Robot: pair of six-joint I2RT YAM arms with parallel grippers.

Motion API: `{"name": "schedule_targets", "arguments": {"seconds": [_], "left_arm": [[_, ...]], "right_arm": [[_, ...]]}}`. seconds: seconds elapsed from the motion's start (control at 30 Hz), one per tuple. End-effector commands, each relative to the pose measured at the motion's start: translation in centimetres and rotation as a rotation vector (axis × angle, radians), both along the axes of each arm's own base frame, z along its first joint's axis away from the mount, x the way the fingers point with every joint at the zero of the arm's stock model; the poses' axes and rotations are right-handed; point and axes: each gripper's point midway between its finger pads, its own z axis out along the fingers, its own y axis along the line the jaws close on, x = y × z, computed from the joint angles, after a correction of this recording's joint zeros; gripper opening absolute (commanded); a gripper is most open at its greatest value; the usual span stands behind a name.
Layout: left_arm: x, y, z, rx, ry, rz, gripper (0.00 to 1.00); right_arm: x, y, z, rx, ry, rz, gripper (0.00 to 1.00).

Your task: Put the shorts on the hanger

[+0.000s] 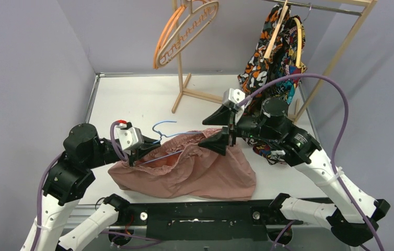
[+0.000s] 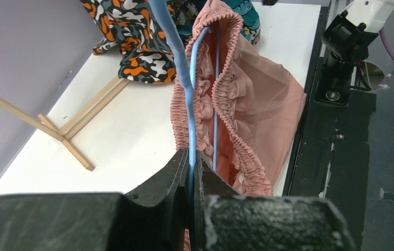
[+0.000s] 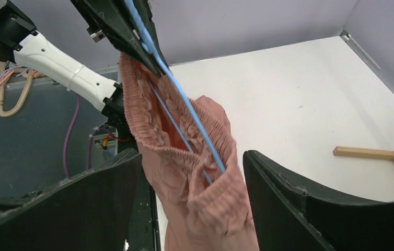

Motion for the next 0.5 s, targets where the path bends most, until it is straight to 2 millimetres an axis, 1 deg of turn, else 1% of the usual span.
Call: {"name": "schedule_targets", "arguments": {"seconds": [0.0,0.07,0.13,0.3,0.37,0.47], "left_arm": [[-0.2,-1.0,3.0,-0.066,-0.073,-0.065,0.0],[-0.5,-1.3,3.2,-0.074,-0.067,-0.092,0.0],[-0.9,-1.7,3.2,-0.083,-0.058,-0.123,0.0],[-1.2,-2.0,2.9,-0.096,-0.028,-0.147,0.0],[-1.5,-2.1,2.8,-0.1,-0.021,-0.157,0.0],[-1.6,-2.0,2.9,-0.104,-0.018,-0.156,0.0]], "right_arm": [[-0.1,1.7,2.8,0.023,-0.112,0.088,0.72],[-0.4,2.8,2.2,-0.002,-0.114,0.131,0.72],[-1.2,3.9,1.7,-0.021,-0.118,0.178,0.71],[-3.2,5.8,0.6,-0.058,-0.101,0.299,0.66],[-3.3,6.1,0.3,-0.064,-0.1,0.308,0.58],[-2.5,6.3,0.3,-0.056,-0.11,0.265,0.38]]}}
